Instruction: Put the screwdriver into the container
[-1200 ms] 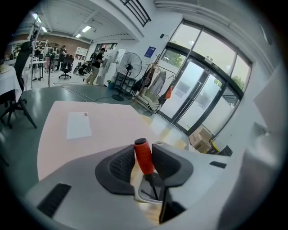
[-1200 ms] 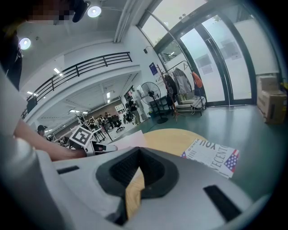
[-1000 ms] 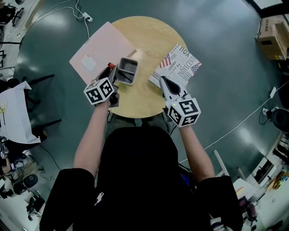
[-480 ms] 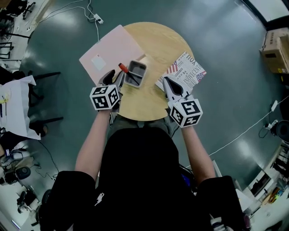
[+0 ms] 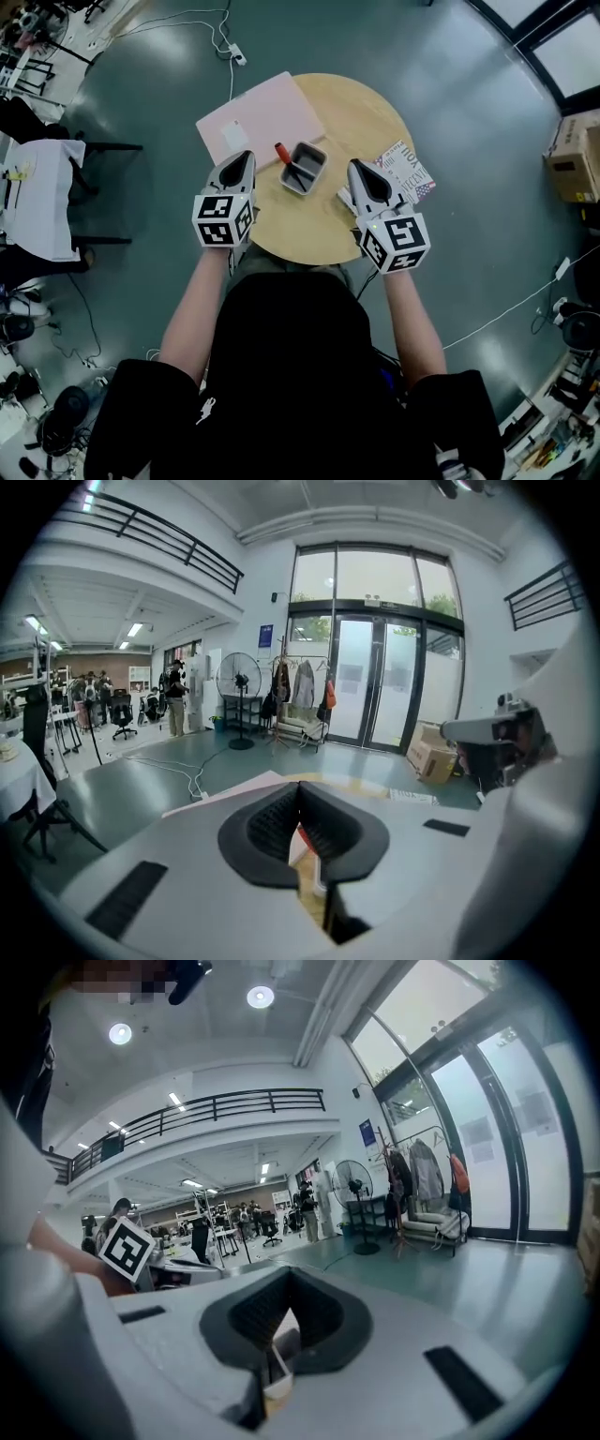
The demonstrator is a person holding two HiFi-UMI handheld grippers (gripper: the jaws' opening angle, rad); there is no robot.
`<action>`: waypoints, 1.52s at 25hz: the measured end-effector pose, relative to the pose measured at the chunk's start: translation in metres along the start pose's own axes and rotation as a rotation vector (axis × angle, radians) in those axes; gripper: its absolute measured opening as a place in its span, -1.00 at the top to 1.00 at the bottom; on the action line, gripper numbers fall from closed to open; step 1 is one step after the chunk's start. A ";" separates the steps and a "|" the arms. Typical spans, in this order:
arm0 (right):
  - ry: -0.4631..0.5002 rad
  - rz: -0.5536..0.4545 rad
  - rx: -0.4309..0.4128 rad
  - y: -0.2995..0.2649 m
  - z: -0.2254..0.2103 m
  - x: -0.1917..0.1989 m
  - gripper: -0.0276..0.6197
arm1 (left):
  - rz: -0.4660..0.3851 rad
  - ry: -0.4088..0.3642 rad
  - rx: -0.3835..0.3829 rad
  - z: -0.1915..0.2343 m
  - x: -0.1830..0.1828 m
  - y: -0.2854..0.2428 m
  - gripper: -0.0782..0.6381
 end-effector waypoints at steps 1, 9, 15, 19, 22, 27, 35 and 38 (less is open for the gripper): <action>0.005 -0.010 -0.005 0.001 0.002 -0.006 0.91 | -0.014 0.000 -0.006 0.001 -0.004 0.006 0.77; 0.047 -0.078 -0.034 0.016 0.017 -0.043 0.91 | -0.140 -0.034 -0.031 -0.003 -0.045 0.048 0.77; 0.051 -0.112 -0.045 0.026 0.027 -0.055 0.91 | -0.199 -0.063 -0.038 -0.010 -0.060 0.073 0.77; 0.056 -0.102 -0.033 0.030 0.031 -0.046 0.91 | -0.214 -0.074 -0.044 -0.009 -0.057 0.080 0.77; 0.048 -0.103 -0.029 0.032 0.028 -0.045 0.91 | -0.210 -0.083 -0.040 -0.011 -0.056 0.077 0.77; 0.044 -0.104 -0.023 0.034 0.026 -0.047 0.91 | -0.205 -0.100 -0.021 -0.018 -0.060 0.076 0.77; 0.042 -0.100 -0.015 0.032 0.020 -0.044 0.91 | -0.177 -0.120 0.014 -0.023 -0.055 0.069 0.78; 0.046 -0.093 -0.014 0.031 0.021 -0.042 0.91 | -0.176 -0.116 0.017 -0.025 -0.054 0.069 0.78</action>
Point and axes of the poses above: the fingertips, and each gripper's own axes: y backward along the fingers, z to its left, x out of its underside, the point moved 9 cm from there along y, backward along the fingers, and after that the axes turned 2 degrees about z, right-handed, at the moved point
